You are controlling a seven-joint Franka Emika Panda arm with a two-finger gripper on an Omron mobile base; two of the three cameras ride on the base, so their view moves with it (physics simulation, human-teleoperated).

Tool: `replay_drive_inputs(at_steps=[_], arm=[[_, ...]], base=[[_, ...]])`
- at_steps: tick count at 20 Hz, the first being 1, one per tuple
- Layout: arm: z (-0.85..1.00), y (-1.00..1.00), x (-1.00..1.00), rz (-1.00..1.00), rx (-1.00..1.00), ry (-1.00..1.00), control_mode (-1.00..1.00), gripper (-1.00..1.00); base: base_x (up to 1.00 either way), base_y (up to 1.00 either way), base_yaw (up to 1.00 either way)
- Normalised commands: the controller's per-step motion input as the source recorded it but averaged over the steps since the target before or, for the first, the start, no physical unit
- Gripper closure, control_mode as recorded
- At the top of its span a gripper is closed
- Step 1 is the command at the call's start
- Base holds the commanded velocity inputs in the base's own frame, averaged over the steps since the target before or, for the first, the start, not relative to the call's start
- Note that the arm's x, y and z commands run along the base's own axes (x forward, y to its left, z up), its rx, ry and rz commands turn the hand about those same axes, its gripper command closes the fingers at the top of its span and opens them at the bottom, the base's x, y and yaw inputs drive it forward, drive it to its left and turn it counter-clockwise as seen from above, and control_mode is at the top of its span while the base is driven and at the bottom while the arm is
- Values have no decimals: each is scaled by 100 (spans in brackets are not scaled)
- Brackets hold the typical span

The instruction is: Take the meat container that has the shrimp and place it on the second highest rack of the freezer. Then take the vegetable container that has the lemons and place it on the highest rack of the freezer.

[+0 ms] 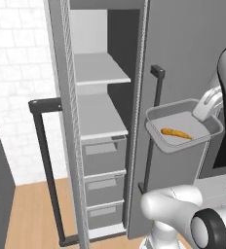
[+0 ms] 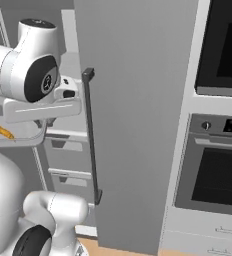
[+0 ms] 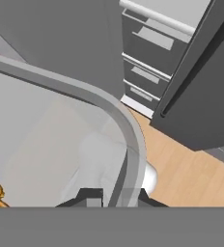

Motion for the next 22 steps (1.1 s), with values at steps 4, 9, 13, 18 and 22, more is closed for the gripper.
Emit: replay_drive_inputs(at_steps=[4, 9, 13, 18, 22], arm=[[0, 0, 0, 0, 0, 0, 100, 100], [0, 0, 0, 0, 0, 0, 100, 100], [0, 0, 0, 0, 0, 0, 100, 100], [-1, 4, 0, 1, 0, 1, -100, 100], [-37, 59, -8, -11, -1, 1, -100, 100]], base=[[57, -18, 18], [17, 10, 0], [-1, 9, -1], [0, 7, 0], [0, 0, 0]])
